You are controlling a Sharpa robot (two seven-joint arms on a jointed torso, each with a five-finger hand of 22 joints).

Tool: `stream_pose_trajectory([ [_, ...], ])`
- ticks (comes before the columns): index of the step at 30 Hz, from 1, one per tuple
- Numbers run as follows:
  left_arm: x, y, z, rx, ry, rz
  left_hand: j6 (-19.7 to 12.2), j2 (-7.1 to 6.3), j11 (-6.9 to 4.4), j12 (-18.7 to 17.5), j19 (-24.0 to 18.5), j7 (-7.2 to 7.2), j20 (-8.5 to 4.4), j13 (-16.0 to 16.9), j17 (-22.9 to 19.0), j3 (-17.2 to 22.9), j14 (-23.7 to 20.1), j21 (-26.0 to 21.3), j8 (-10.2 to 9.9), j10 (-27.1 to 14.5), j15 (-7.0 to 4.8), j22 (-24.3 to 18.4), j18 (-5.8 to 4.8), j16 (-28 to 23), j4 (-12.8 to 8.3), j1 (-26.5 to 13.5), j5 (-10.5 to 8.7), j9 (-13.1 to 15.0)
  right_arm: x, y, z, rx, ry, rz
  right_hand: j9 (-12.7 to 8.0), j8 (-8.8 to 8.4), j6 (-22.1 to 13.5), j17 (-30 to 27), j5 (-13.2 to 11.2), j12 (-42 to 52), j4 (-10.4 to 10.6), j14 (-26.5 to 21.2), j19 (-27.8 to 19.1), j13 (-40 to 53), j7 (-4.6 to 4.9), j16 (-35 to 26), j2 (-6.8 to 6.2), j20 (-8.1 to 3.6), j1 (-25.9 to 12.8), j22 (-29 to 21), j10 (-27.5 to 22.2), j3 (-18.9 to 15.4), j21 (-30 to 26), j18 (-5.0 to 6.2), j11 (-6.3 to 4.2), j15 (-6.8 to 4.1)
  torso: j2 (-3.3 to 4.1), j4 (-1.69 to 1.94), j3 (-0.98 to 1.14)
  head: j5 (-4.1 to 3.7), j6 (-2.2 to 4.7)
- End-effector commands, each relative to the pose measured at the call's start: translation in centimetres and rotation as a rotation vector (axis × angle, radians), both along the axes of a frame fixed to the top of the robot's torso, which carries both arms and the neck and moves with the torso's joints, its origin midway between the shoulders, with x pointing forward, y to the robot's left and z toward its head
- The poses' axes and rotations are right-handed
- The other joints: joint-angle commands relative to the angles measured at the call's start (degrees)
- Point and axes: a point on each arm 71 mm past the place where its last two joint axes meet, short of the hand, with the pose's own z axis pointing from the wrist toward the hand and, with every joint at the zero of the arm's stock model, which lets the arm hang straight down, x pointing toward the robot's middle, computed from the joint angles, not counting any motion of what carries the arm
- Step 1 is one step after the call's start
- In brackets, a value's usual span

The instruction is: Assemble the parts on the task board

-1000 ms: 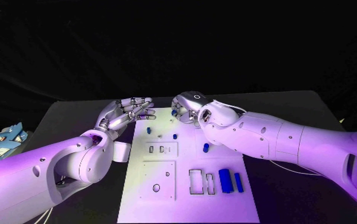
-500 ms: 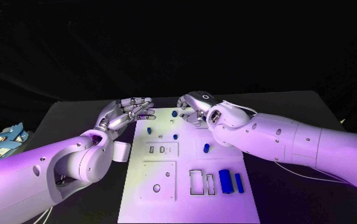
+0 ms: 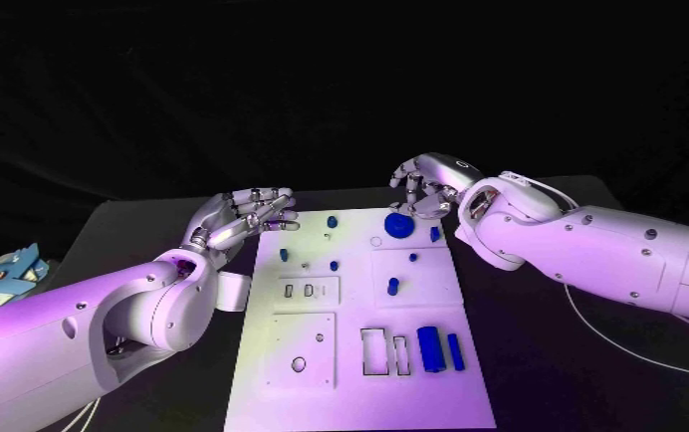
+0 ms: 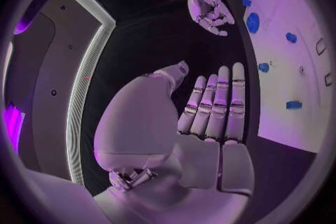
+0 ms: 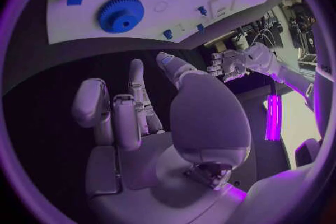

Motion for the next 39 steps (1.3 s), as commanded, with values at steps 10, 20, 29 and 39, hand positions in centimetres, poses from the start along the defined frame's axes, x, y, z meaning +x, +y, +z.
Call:
stream_pose_trajectory([
  [10,-0.1,-0.3,0.2,-0.017,-0.01,-0.033,-0.31,0.04,-0.02,-0.31,-0.58,2.22,0.03,0.0,0.1,0.03,-0.33,0.31,-0.14,-0.41,0.06,0.07,0.39,-0.36,-0.38,-0.63,-0.34,-0.04,0.2,-1.5,-1.9,-0.024,0.227,-0.042,2.17,2.59,-3.79,4.7,-0.18,18.39,2.66,3.34,0.82,18.17,0.55,2.14,0.85,0.43,2.83,1.57,2.96,-4.62,0.51,-0.83,0.58,0.8,-0.09,-0.03,-0.06,-0.22,-0.43],
  [20,-0.1,-0.3,0.2,-0.017,-0.008,-0.034,-0.31,0.04,-0.02,-0.31,-0.58,2.22,0.03,0.0,0.1,0.03,-0.33,0.31,-0.14,-0.41,0.06,0.07,0.39,-0.36,-0.38,-0.63,-0.34,-0.04,0.3,-0.7,-3.1,-0.08,0.213,-0.026,2.43,3.06,-4.11,6.47,-0.37,21.13,3.22,3.67,0.92,20.93,0.63,2.83,1.08,0.54,3.34,1.87,4.1,-5.41,0.58,-0.87,0.67,0.91,-0.09,-0.13,-0.08,-0.05,-0.63],
  [29,-0.1,-0.3,0.2,-0.017,-0.008,-0.035,-0.31,0.04,-0.02,-0.31,-0.58,2.22,0.03,0.0,0.1,0.03,-0.33,0.31,-0.14,-0.41,0.06,0.07,0.39,-0.36,-0.38,-0.63,-0.34,-0.04,0.8,-0.3,-3.3,-0.096,0.182,-0.033,2.53,3.28,-4.23,7.02,-0.61,21.74,3.37,3.77,1.02,21.46,0.65,3.05,1.42,0.59,3.85,2.08,4.08,-5.47,0.67,-0.9,0.71,0.96,-0.08,-0.15,-0.01,-0.06,-0.69],
  [39,-0.1,-0.5,0.2,-0.019,-0.007,-0.04,-0.25,0.06,-0.06,-0.27,-0.76,2.14,0.05,0.01,0.13,0.1,-0.45,0.36,-0.12,-0.41,0.06,0.1,0.39,-0.4,-0.47,-0.69,-0.35,-0.03,1.1,0.8,-3.6,-0.109,0.171,-0.016,2.64,3.53,-4.21,7.61,-0.84,22.67,3.48,3.87,1.32,22.44,0.66,3.28,1.88,0.62,4.39,2.63,4.51,-5.2,1.02,-1.0,0.71,0.98,-0.03,-0.13,-0.02,-0.35,-0.73],
])
